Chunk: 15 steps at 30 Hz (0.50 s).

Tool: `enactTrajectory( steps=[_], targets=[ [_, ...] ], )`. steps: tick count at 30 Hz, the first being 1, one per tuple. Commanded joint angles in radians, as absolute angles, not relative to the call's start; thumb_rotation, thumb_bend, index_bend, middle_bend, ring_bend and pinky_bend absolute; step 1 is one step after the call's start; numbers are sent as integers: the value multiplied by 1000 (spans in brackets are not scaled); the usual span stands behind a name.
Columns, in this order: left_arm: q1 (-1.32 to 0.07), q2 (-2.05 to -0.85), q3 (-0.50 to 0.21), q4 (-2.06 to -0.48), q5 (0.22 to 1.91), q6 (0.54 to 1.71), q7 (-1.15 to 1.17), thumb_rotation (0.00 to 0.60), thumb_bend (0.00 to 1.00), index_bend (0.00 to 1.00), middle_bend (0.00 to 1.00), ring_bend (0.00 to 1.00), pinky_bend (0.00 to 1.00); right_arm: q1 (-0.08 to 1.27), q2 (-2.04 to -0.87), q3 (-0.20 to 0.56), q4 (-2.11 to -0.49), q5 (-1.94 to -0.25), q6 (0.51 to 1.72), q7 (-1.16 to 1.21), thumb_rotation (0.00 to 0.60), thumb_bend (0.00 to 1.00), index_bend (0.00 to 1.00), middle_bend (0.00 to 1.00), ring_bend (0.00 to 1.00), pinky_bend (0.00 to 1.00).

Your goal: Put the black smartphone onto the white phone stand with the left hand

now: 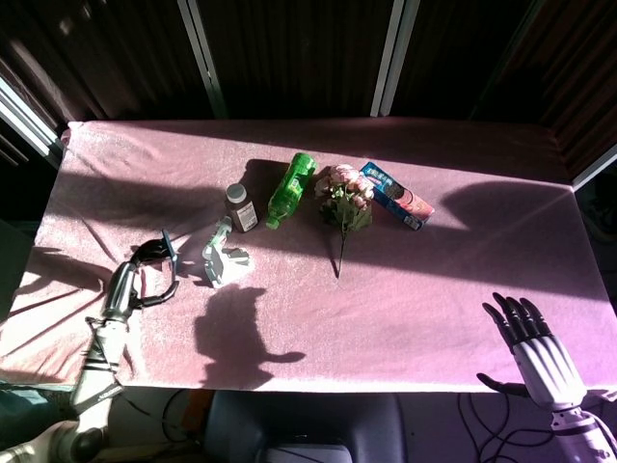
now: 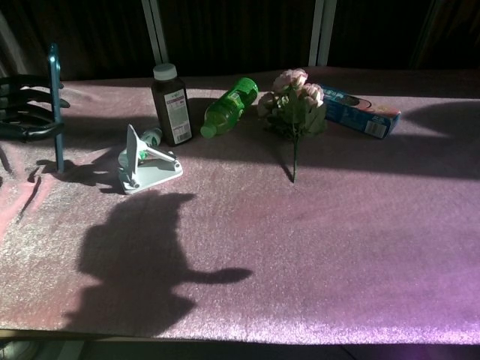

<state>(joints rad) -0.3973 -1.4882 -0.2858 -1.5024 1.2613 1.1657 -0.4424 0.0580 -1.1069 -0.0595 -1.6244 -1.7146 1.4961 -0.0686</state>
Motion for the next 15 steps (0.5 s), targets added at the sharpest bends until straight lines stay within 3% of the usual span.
enactTrajectory(
  steps=[1, 15],
  targets=[
    [-444, -1645, -316, -1381, 1294, 1248, -409, 600, 444, 858, 1000, 705, 240, 59, -1106, -59, -1624, -1712, 1494, -67, 600, 127, 0, 0, 0, 0],
    [-529, -1868, -386, -1135, 1228, 1273, -414, 600, 458, 862, 1000, 705, 239, 62, -1102, -60, -1624, -1707, 1486, -66, 600, 128, 0, 0, 0, 0]
  ],
)
